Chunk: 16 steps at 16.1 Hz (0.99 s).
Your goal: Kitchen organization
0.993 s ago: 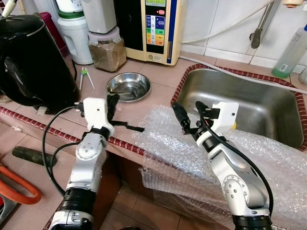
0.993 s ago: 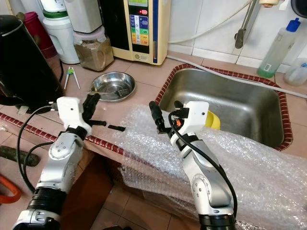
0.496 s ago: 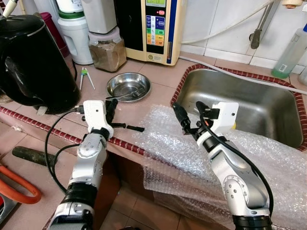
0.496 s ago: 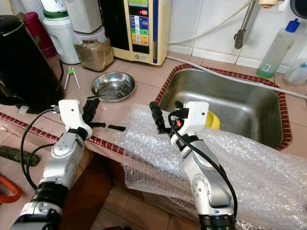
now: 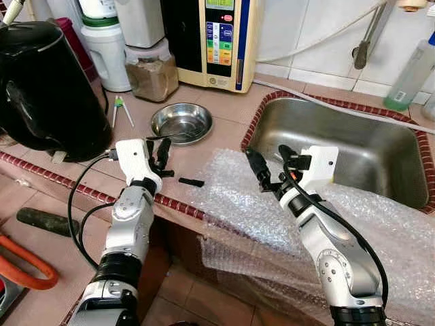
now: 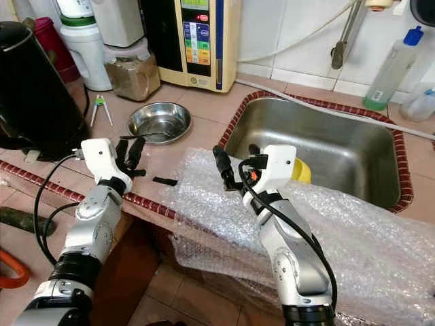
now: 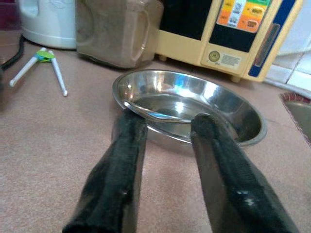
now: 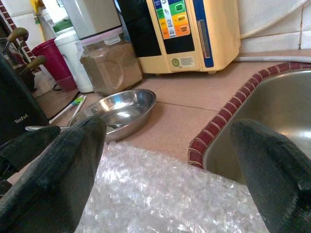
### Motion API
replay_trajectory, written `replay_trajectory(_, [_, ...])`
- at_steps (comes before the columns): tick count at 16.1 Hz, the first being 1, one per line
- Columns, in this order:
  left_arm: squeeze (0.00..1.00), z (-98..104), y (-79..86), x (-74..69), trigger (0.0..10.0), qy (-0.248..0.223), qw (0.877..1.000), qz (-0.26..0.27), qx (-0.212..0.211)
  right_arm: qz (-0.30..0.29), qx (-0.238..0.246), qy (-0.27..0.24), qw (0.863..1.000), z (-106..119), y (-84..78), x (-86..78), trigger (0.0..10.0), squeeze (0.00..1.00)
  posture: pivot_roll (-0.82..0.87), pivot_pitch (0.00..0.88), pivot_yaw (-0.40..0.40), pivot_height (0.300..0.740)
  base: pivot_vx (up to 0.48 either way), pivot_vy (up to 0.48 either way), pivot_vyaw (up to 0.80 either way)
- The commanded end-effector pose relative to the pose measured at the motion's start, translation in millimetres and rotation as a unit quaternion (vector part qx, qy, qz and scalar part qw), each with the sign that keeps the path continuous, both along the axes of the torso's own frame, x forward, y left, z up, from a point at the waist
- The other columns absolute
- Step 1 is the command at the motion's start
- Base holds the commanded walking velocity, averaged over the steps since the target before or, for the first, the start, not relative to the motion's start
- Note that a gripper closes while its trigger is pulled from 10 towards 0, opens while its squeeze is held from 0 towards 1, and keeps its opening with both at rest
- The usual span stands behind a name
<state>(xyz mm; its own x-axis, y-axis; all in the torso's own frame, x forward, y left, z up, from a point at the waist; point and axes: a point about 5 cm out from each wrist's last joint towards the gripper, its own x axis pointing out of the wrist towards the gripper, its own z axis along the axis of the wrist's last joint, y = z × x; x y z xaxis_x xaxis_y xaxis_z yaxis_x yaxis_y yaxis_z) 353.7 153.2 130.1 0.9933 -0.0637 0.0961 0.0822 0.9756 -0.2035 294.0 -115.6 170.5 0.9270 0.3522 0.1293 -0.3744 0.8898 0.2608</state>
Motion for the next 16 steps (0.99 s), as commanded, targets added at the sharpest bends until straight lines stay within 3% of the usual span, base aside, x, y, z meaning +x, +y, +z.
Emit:
replay_trajectory(1, [1.0, 1, 3.4, 0.5, 10.0, -0.003, 1.0, 0.01, -0.006, 0.0, -0.003, -0.002, 1.0, 0, -1.4, -1.1, 10.0, 0.0, 0.02, 0.084, 0.044, 0.74, 0.0, 0.0, 0.0])
replay_trajectory(7, [1.0, -6, 7.9, -0.8, 10.0, 0.018, 0.996, 0.033, -0.081, 0.011, -0.003, -0.001, 1.0, 0, 0.6, -2.8, 10.0, 0.0, 0.01, 0.085, 0.048, 0.74, 0.0, 0.0, 0.0])
replay_trajectory(10, [1.0, -6, 9.3, 3.7, 10.0, 0.029, 0.991, 0.045, -0.123, 0.07, -0.009, -0.008, 0.997, 1, 12.9, -10.0, 10.0, 0.0, 0.01, 0.082, 0.047, 0.74, 0.0, 0.0, 0.0])
replay_trajectory(14, [1.0, -1, 7.3, 12.1, 10.0, 0.043, 0.975, 0.051, -0.213, 0.083, -0.02, -0.009, 0.996, 0, 17.7, -12.2, 10.0, 0.0, 0.01, 0.081, 0.044, 0.74, 0.0, 0.0, 0.0])
replay_trajectory(16, [1.0, 3, 4.4, 16.1, 10.0, 0.042, 0.971, 0.046, -0.231, 0.086, -0.025, -0.01, 0.996, 0, 17.9, -12.9, 10.0, 0.0, 0.01, 0.082, 0.044, 0.74, 0.0, 0.0, 0.0])
